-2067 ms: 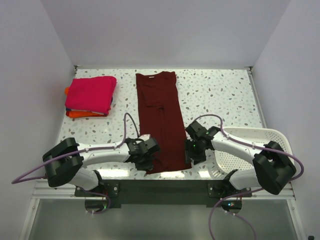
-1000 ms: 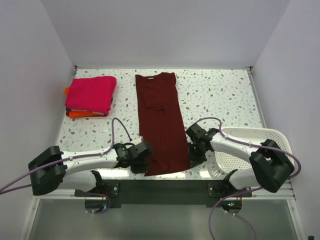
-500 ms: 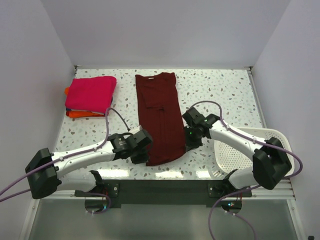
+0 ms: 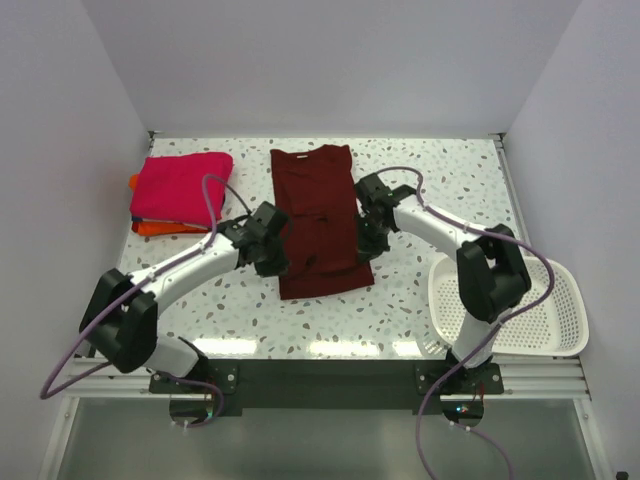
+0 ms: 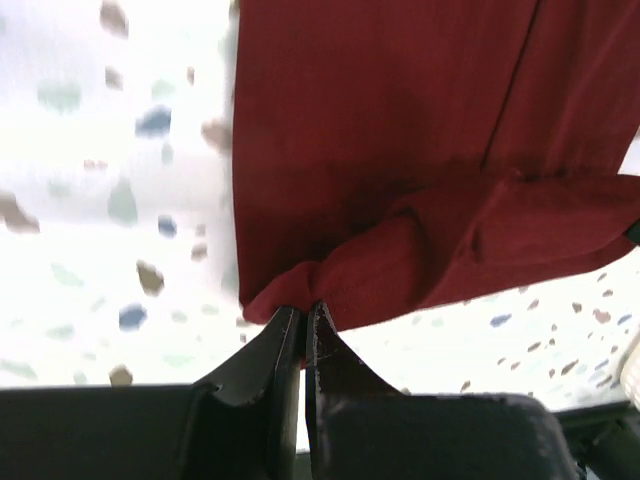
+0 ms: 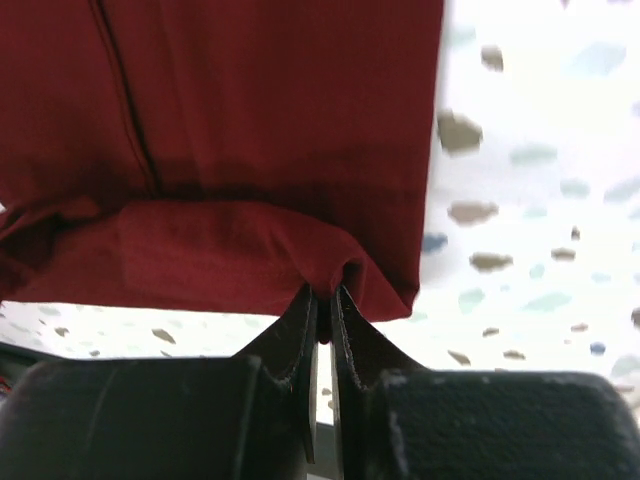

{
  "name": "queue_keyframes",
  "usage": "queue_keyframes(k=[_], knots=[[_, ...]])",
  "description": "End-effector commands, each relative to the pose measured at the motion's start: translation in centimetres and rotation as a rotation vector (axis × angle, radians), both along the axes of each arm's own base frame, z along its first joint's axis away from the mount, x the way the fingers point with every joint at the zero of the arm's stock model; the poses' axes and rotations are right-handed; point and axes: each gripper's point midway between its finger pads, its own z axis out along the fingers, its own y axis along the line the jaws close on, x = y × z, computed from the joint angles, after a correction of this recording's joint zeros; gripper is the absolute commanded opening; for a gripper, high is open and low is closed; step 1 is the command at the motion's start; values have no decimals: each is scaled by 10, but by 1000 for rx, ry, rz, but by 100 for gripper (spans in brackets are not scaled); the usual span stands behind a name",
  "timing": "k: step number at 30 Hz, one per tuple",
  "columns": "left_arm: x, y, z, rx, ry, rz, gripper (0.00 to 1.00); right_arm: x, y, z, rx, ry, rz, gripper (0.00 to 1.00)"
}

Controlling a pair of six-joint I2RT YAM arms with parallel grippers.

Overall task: Fold and stack the t-shirts
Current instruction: Fold the tshirt

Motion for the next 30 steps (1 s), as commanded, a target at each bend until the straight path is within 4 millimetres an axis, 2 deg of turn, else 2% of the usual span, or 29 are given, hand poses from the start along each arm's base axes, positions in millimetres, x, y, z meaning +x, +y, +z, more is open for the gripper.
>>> queue_keyframes(k=[1, 2, 3, 5, 7, 8, 13, 14, 19, 20, 22, 23, 30], knots=[[42, -7, 12, -10, -83, -89, 0, 28, 3, 8, -4, -36, 25, 0], [54, -6, 10, 2, -78, -94, 0, 39, 5, 14, 3, -50, 19, 0], [61, -6, 10, 2, -79, -93, 0, 43, 4, 6, -9, -29, 18, 0], [76, -8, 9, 8, -78, -104, 0, 56, 6, 11, -3, -41, 16, 0], [88, -2, 9, 20, -77, -89, 0, 67, 2, 5, -9, -29, 6, 0], [97, 2, 10, 27, -76, -77, 0, 75, 3, 9, -4, -41, 5, 0], [122, 14, 11, 21, -91, -49, 0, 100, -7, -2, -14, -19, -20, 0], [129, 14, 13, 2, -95, -51, 0, 107, -9, 0, -10, -27, -31, 0], [151, 7, 11, -44, -94, -79, 0, 127, -14, -8, -1, -14, -50, 0], [154, 8, 2, -37, -72, -85, 0, 134, -12, -9, 4, -18, -50, 0], [160, 5, 1, -42, -69, -97, 0, 142, -9, -9, 7, -21, -44, 0], [162, 7, -5, -36, -51, -96, 0, 143, -8, -18, 8, -1, -43, 0], [171, 23, -15, -31, -6, -49, 0, 161, -2, -20, 28, 1, -57, 0]])
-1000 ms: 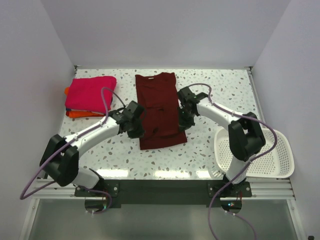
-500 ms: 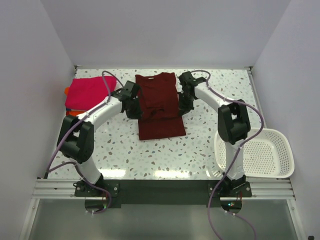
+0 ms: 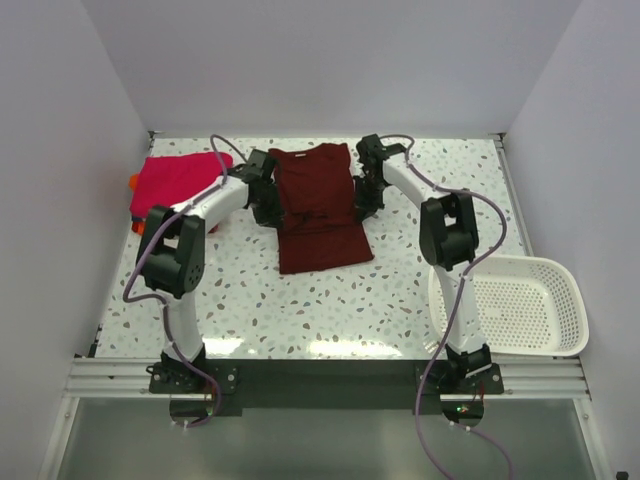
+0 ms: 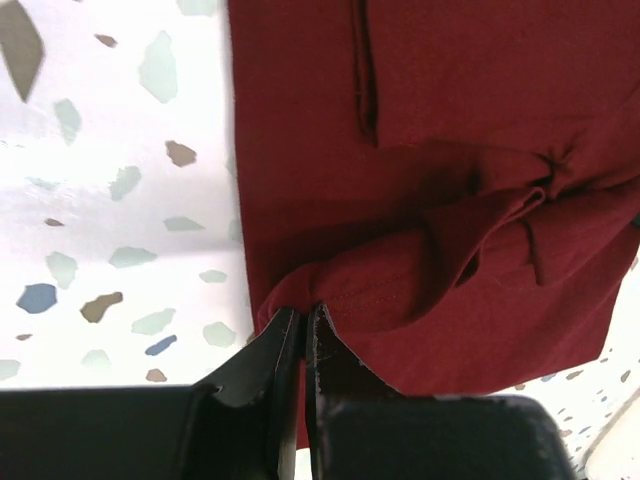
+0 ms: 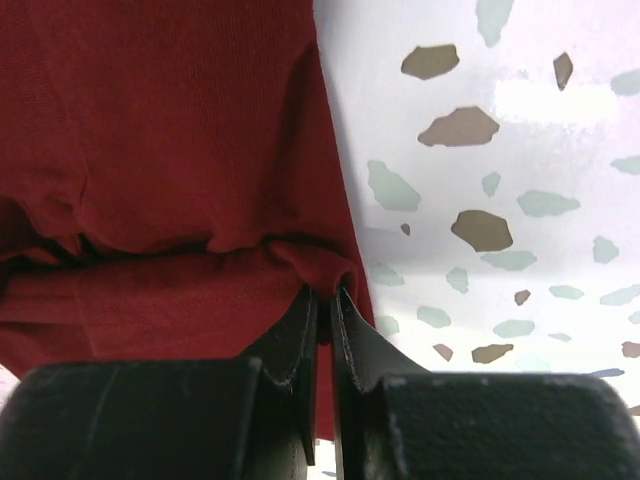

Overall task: Fold and stack the t-shirts
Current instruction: Fold the tshirt

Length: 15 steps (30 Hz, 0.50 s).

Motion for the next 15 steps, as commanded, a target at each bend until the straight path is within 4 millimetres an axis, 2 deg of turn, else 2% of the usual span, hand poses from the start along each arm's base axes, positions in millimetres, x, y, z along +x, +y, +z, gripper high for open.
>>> queue_keyframes(k=[1, 3, 4, 6, 7, 9, 10, 12, 13, 15], knots=[[15, 9, 12, -15, -21, 13, 2, 13, 3, 19, 31, -30, -4, 0], [20, 13, 15, -26, -29, 43, 15, 20, 1, 22, 46, -39, -41, 1], [27, 15, 21, -35, -46, 67, 31, 28, -3, 28, 63, -54, -65, 9], [37, 17, 29, -45, -79, 81, 49, 36, -5, 35, 102, -59, -131, 21], [47, 16, 40, -57, -125, 75, 62, 46, -8, 45, 143, -85, -158, 32], [59, 14, 51, -63, -170, 65, 71, 55, -10, 58, 174, -121, -191, 39], [67, 12, 62, -63, -208, 47, 77, 62, -9, 72, 194, -164, -190, 45], [73, 9, 74, -66, -247, 28, 79, 67, -9, 87, 202, -212, -160, 49], [75, 2, 86, -71, -293, -2, 80, 69, -8, 93, 213, -230, -150, 53], [73, -6, 93, -62, -321, -32, 80, 66, -3, 104, 244, -250, -112, 55]])
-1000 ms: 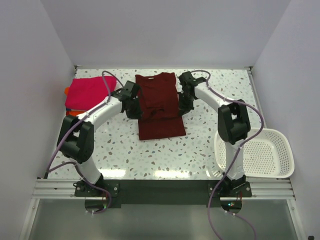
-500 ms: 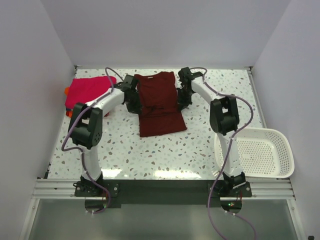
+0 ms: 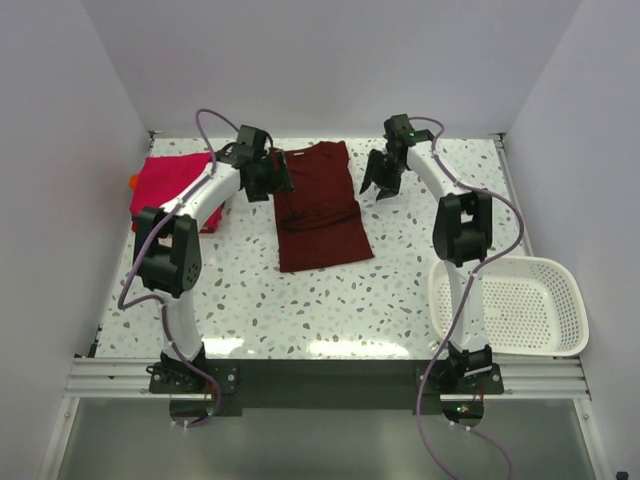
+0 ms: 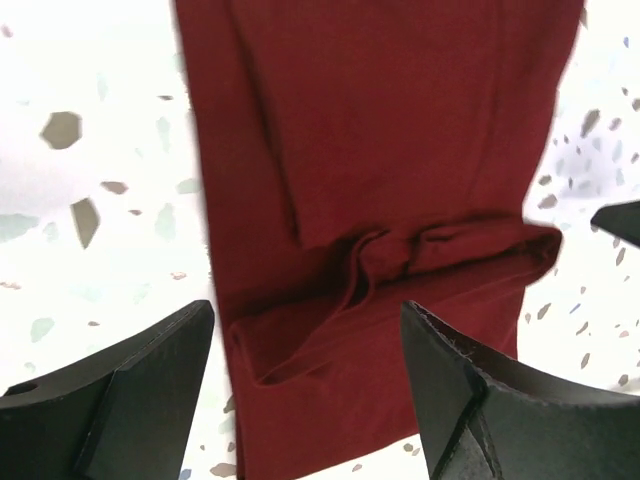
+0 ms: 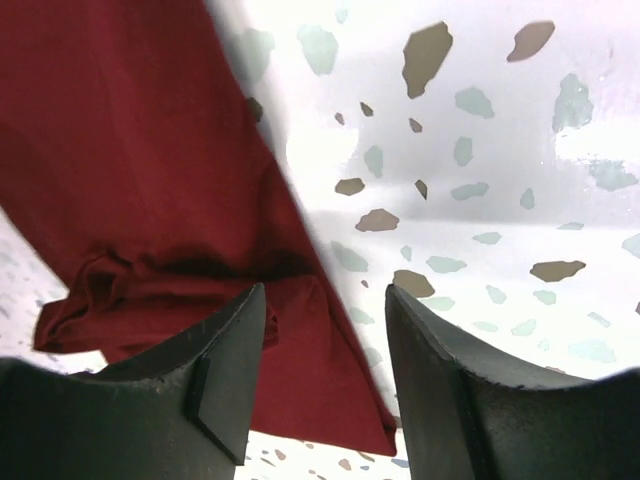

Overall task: Fold and stack the t-shirts
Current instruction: Fold the tshirt

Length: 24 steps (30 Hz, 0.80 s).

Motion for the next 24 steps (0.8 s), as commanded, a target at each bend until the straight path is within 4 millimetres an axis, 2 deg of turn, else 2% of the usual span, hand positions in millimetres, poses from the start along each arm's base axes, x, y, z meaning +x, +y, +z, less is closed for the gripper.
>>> queue_keyframes(k=[1, 2, 3, 4, 5, 7, 9, 10, 12, 18, 24], knots=[[5, -29, 43, 3, -159, -111, 80, 6, 23, 69, 106, -160, 73, 56], [0, -37, 44, 6, -172, -134, 80, 0, 29, 77, 115, -176, 97, 56], [-5, -43, 45, 14, -183, -151, 80, -4, 30, 77, 109, -176, 124, 56], [-18, -59, 44, 12, -196, -194, 80, -13, 36, 74, 112, -162, 151, 56], [-25, -67, 42, 5, -201, -213, 80, -19, 41, 78, 124, -166, 175, 56], [-46, -82, 35, -26, -196, -239, 80, -35, 52, 73, 144, -134, 226, 56], [-59, -88, 27, -60, -178, -246, 80, -49, 66, 72, 153, -122, 271, 56], [-70, -88, 20, -75, -171, -238, 80, -58, 74, 66, 156, -103, 293, 55], [-79, -87, 10, -78, -161, -233, 80, -64, 81, 59, 154, -82, 307, 55], [-107, -79, -25, -91, -134, -249, 81, -73, 106, 35, 151, -21, 336, 53], [-111, -89, -38, -93, -152, -282, 81, -76, 112, 19, 124, 27, 343, 51]])
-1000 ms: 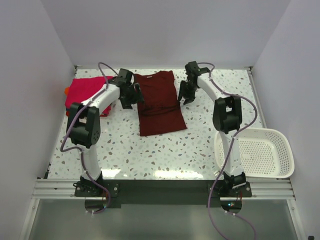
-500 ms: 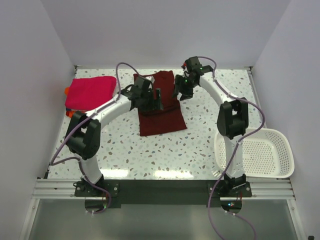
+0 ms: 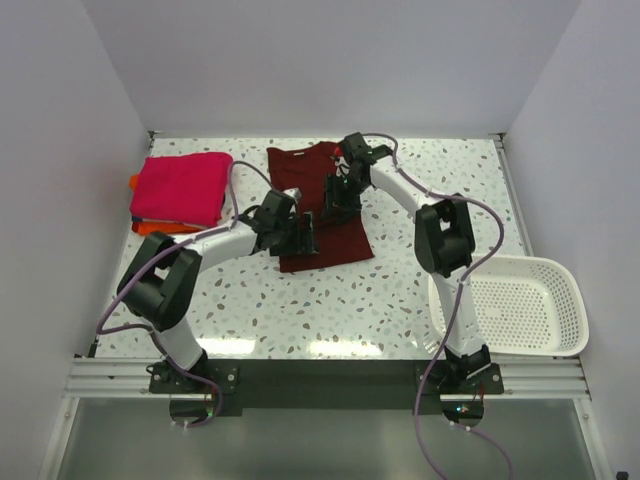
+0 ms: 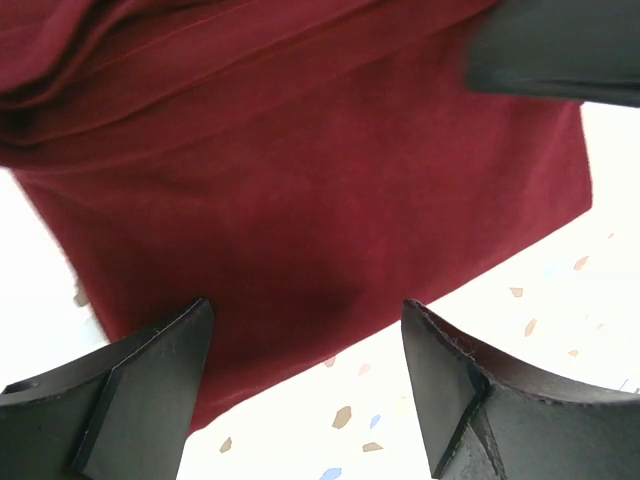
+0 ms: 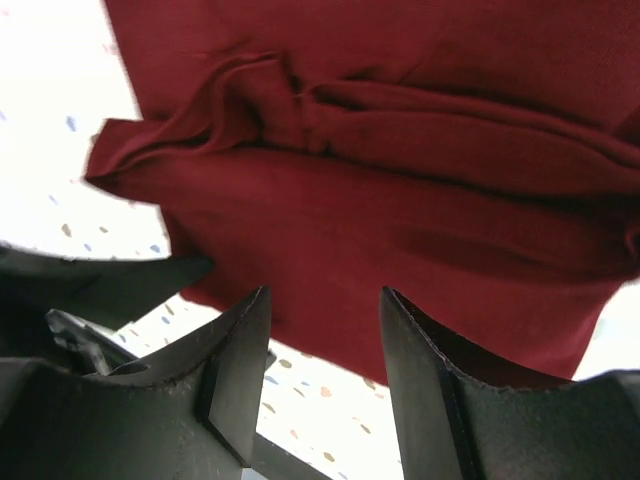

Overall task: Fold and stack the t-shirts
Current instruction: Fold the tshirt

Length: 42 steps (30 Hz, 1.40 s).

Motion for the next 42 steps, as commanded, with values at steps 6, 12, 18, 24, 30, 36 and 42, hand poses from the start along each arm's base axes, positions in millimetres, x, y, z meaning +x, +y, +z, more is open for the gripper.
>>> queue_keyframes(k=[6, 12, 18, 24, 30, 36, 42], knots=[[12, -9, 6, 19, -90, -22, 82, -5, 5, -15, -31, 41, 22, 51], [-4, 4, -12, 86, -44, -27, 82, -3, 11, -25, -48, 46, 27, 51], [-21, 1, -24, 116, -26, -68, 83, 20, 22, -23, -27, 17, -1, 51], [-40, 2, -37, 146, 6, -91, 83, 54, 37, -18, 13, -49, -67, 52], [-55, 9, -43, 171, 34, -84, 83, 103, 30, 17, 47, -222, -216, 54], [-66, 16, -46, 182, 59, -78, 83, 153, 11, 83, 151, -420, -367, 57], [-55, 15, -32, 194, 14, -69, 83, 169, -9, 120, 207, -490, -409, 59]])
